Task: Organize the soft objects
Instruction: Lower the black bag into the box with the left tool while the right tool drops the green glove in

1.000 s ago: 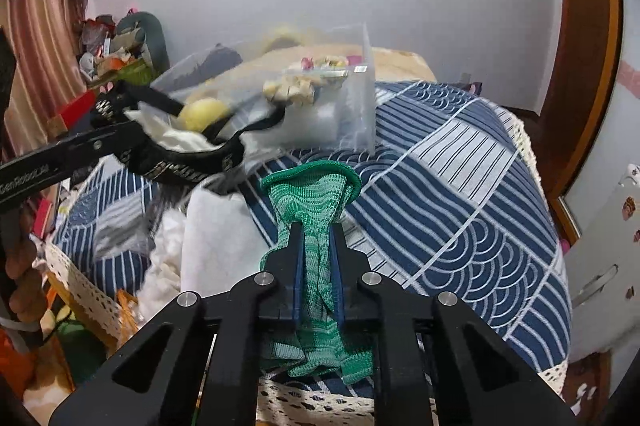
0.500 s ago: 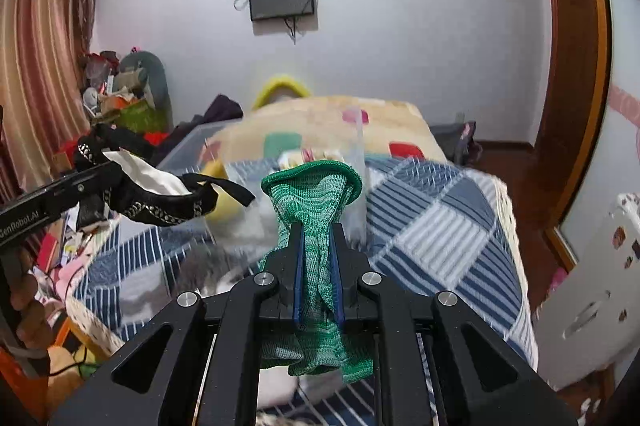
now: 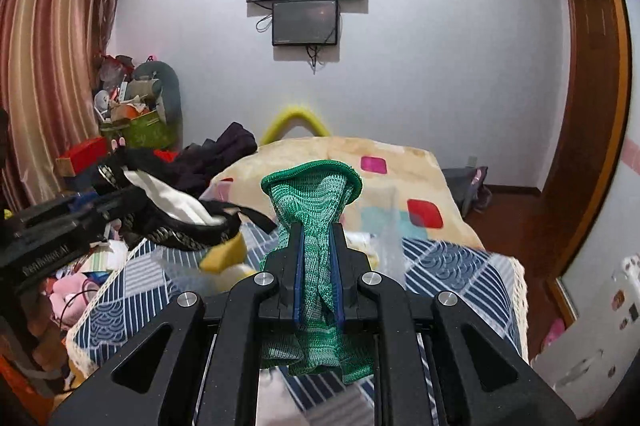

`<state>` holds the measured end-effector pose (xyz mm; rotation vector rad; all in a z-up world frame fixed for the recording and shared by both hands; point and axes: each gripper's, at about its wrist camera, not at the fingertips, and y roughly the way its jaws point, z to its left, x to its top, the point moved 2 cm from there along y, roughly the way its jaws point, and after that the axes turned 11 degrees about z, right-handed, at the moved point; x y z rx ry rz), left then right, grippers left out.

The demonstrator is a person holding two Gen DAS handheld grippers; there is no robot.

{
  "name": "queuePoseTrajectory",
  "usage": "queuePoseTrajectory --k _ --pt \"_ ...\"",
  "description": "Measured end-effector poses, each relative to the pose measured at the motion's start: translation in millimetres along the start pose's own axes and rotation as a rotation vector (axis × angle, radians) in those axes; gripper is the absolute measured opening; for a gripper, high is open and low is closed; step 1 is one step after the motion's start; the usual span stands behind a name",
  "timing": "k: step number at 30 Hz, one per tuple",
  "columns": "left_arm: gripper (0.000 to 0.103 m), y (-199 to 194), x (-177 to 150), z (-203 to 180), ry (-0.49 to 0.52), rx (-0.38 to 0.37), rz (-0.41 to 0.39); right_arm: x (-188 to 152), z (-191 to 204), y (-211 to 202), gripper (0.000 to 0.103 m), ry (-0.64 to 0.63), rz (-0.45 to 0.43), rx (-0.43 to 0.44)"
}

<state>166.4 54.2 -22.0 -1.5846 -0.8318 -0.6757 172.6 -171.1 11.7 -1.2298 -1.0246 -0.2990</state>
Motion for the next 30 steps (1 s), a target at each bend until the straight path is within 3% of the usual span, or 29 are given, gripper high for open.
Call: queuePoseTrajectory --k 12,20,26,30 --pt "0.031 77.4 -7.5 16.6 -0.029 -0.027 0.144 10.2 22.1 65.1 0.011 -0.084 0.134 -0.024" --pt "0.034 93.3 -14.0 8.6 0.029 0.005 0.173 6.2 25.8 95.4 0.012 -0.120 0.243 -0.049" --pt "0.043 94.0 -18.8 9.3 0.024 0.007 0.207 5.2 19.6 92.7 0.021 -0.122 0.269 -0.039" --pt "0.049 85.0 -18.8 9.1 0.027 -0.014 0.204 7.2 15.9 83.9 0.035 -0.092 0.252 -0.025"
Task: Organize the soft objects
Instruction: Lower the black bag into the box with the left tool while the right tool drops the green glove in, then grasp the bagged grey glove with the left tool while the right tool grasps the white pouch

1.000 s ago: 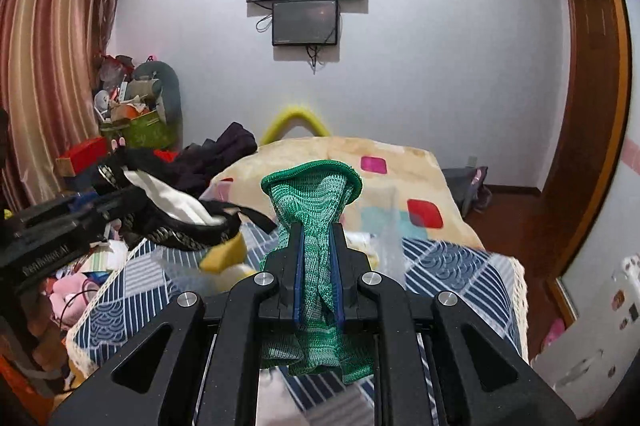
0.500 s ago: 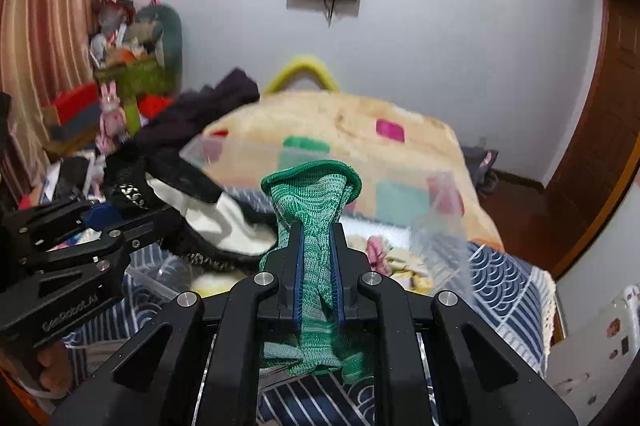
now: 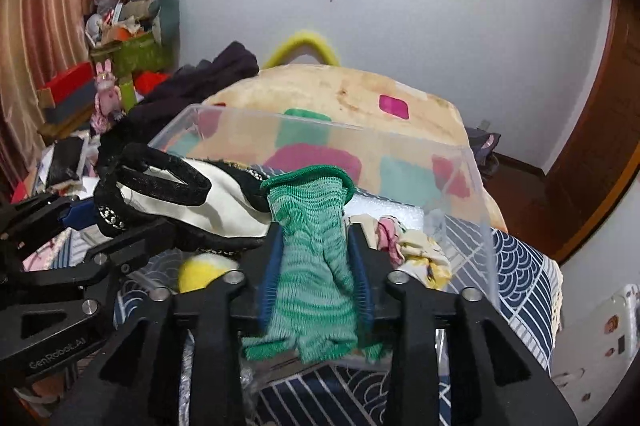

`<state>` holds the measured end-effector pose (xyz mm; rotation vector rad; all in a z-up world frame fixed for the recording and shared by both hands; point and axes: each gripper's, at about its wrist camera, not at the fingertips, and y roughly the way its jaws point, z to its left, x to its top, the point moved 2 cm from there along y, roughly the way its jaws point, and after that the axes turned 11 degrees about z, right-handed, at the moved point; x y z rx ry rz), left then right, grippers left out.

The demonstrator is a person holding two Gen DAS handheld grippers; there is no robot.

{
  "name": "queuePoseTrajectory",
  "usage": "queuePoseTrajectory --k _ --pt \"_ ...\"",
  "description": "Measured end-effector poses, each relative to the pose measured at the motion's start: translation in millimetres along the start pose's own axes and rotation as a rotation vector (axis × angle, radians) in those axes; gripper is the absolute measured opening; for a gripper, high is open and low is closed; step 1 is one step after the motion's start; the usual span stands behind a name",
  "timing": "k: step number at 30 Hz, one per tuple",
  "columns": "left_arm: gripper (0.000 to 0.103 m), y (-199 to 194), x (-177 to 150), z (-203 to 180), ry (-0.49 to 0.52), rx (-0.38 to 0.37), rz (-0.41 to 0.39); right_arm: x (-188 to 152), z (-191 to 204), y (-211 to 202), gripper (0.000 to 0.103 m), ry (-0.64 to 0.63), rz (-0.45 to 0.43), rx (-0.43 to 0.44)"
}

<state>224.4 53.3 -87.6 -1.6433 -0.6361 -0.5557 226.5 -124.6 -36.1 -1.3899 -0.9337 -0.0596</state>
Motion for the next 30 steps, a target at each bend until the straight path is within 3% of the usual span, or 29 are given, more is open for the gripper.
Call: queuePoseTrajectory --k 4,8,18,25,30 --pt "0.055 -13.1 -2.7 -2.3 0.007 0.008 -0.014 -3.0 -2.9 -18.6 0.046 0.018 -0.050 0.006" --pt "0.059 -30.7 -4.5 -4.5 0.006 0.007 -0.039 -8.2 -4.7 -42.7 0.051 0.024 -0.103 0.002" --pt "0.081 -73.3 -20.1 -15.9 0.051 0.033 -0.088 -32.9 0.2 -81.5 0.063 0.021 -0.189 0.003" --pt "0.086 -77.4 -47.2 -29.7 0.082 0.044 -0.061 -63.9 15.4 -69.7 0.064 -0.002 -0.141 -0.004" --pt "0.088 -65.9 -76.1 -37.9 0.111 0.062 -0.007 -90.0 18.2 -52.2 0.065 0.042 -0.069 0.057"
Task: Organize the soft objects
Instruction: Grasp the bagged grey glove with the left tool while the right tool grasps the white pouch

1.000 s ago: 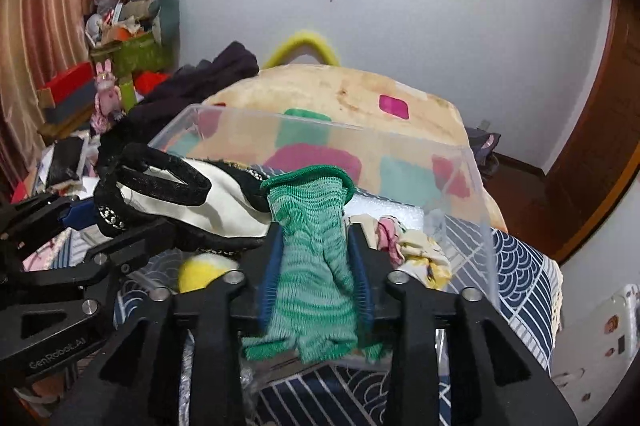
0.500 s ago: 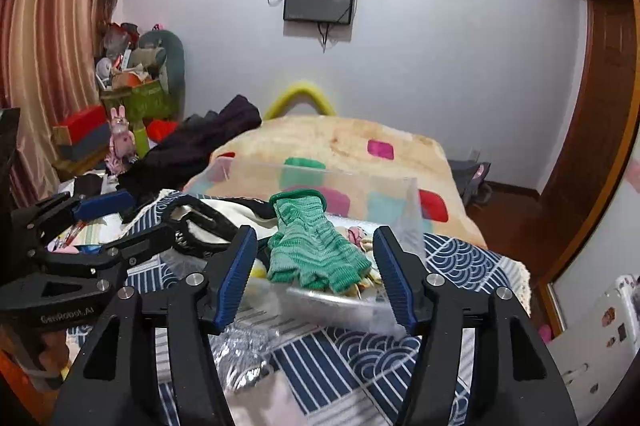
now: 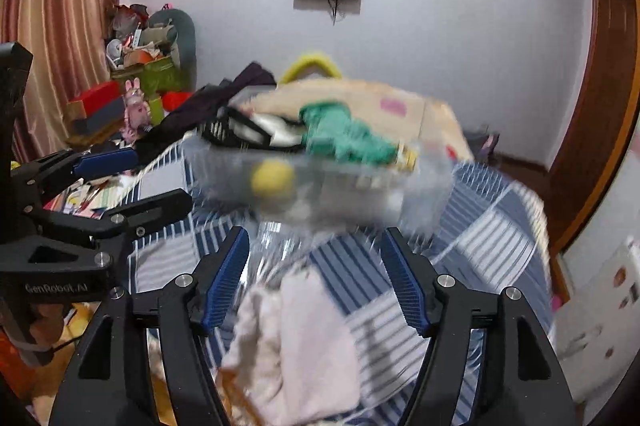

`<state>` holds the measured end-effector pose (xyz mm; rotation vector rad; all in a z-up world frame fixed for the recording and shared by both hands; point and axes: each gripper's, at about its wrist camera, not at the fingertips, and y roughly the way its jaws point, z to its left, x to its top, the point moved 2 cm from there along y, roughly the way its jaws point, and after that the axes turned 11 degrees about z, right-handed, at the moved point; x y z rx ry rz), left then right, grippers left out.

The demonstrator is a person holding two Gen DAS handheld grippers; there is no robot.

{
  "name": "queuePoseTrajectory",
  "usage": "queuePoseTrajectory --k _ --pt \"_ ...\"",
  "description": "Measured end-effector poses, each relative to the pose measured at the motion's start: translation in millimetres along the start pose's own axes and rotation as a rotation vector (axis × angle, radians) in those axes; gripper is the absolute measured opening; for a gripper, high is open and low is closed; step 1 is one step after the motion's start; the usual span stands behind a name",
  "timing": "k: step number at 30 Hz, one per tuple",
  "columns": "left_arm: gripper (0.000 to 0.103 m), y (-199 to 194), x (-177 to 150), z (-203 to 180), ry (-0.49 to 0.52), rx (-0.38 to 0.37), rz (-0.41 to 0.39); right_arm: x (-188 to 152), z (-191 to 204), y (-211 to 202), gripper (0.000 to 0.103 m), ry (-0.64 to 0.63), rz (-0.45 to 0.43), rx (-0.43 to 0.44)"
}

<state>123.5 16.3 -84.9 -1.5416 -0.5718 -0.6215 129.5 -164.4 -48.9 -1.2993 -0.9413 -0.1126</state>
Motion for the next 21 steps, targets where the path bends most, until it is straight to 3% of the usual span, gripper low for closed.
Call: queuePoseTrajectory --k 9,12,16,19,21 --pt "0.088 31.5 -30.6 -0.3 -0.035 -0.036 0.138 -37.4 -3.7 36.1 0.066 0.024 0.173 0.075" --pt "0.088 35.9 -32.5 -5.1 -0.038 -0.049 0.156 -45.4 -6.0 40.0 0.064 0.018 0.183 0.072" --pt "0.088 41.5 -31.6 -14.4 -0.031 -0.070 0.171 -48.6 -13.8 33.6 0.030 0.028 0.167 0.070" --pt "0.088 47.3 -27.3 -21.2 -0.028 -0.073 0.176 -50.3 -23.9 29.5 0.023 0.080 0.150 0.098" --pt "0.088 51.9 -21.9 -24.8 -0.028 -0.080 0.181 -50.1 -29.3 22.8 0.022 0.104 0.120 0.061"
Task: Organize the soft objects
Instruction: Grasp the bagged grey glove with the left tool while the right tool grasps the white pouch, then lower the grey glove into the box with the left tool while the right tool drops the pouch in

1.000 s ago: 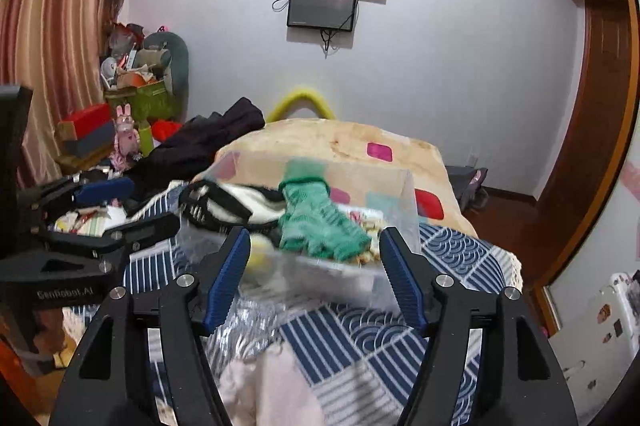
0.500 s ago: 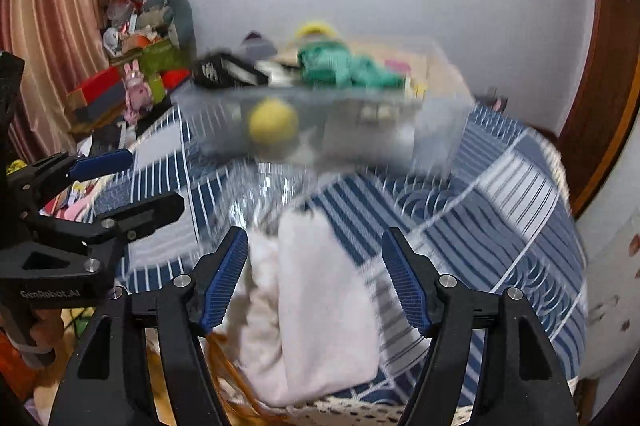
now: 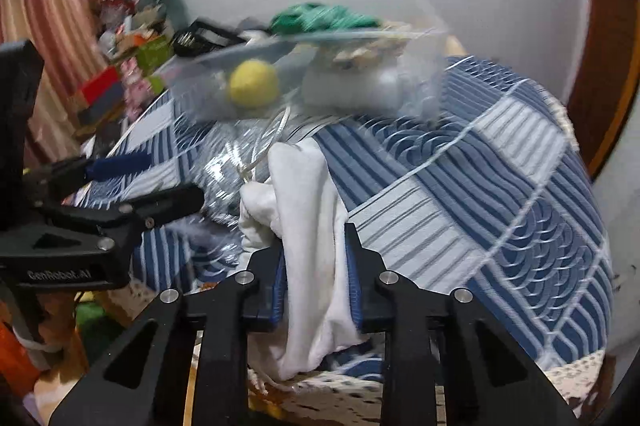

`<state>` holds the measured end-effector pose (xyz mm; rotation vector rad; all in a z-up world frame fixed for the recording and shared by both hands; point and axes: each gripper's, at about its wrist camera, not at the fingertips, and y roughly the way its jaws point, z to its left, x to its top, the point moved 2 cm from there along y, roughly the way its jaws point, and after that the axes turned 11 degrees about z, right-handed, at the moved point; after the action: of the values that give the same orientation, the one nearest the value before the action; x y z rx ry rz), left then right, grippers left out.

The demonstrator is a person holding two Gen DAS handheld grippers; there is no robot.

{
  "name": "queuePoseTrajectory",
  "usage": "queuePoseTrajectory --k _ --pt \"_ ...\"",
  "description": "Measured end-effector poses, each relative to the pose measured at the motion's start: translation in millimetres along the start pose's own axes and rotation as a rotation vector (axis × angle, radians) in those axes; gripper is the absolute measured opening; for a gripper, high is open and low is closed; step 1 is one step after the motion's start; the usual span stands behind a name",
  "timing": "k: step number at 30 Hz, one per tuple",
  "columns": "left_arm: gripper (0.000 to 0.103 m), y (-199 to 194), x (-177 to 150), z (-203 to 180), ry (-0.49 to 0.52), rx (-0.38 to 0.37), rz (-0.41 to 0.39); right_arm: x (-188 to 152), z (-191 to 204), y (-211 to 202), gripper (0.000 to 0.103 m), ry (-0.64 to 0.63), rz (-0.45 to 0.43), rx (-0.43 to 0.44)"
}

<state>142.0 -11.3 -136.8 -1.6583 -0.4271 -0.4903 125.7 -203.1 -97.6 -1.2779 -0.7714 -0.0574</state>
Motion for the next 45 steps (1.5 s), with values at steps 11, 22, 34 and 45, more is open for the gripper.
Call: queuePoseTrajectory --k 11,22,34,45 --pt "0.053 31.5 15.9 -18.0 0.018 -0.075 0.047 -3.8 -14.4 -18.8 0.022 0.054 -0.065 -0.019" --pt "0.025 -11.4 1.1 -6.0 0.004 -0.068 -0.068 15.3 -5.6 -25.6 0.022 0.033 -0.089 -0.033" --pt "0.025 -64.6 33.2 12.0 -0.032 -0.085 -0.223 70.8 5.0 -53.9 0.022 -0.025 -0.247 -0.075" --pt "0.025 -74.7 79.8 22.5 -0.071 -0.092 -0.301 111.7 12.1 -49.9 0.022 -0.042 -0.327 -0.118"
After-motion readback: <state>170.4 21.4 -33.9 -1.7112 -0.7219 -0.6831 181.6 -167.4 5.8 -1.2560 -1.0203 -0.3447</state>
